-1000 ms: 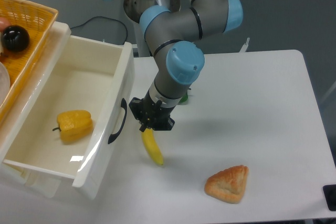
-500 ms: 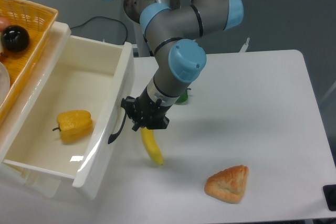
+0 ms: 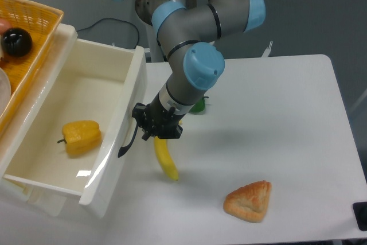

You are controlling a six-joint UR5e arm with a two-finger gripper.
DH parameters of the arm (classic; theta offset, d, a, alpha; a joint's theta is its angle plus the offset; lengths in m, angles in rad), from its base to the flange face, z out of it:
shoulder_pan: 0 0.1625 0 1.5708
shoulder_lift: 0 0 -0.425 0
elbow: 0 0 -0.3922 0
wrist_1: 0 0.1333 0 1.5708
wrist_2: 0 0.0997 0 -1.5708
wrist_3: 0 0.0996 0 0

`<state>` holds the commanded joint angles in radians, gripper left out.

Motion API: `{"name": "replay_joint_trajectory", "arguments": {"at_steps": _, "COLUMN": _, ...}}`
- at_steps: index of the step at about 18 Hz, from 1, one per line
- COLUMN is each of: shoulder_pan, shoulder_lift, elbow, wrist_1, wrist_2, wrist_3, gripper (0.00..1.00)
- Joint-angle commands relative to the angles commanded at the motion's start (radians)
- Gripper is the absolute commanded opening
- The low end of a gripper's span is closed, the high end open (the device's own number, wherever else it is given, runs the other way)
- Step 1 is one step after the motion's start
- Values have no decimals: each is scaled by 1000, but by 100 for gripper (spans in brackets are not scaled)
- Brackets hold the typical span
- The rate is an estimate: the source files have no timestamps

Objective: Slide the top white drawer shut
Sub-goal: 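Lower the gripper beside the drawer's black handle, then push the drawer front with the gripper into the cabinet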

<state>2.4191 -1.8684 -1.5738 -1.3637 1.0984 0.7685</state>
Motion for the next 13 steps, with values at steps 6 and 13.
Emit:
{"name": "replay_joint_trajectory", "arguments": {"at_steps": 6, "shoulder_pan": -8, "shoulder_lift": 2, "elbow": 2, "wrist_1": -2, "wrist_2": -21, "wrist_3": 0, "gripper": 7}}
{"name": "replay_joint_trajectory", "arguments": {"at_steps": 13, "shoulder_pan": -20, "shoulder_lift": 8, "elbow": 0, "wrist_1": -2, "wrist_2": -25, "wrist_3": -18, "gripper": 7}}
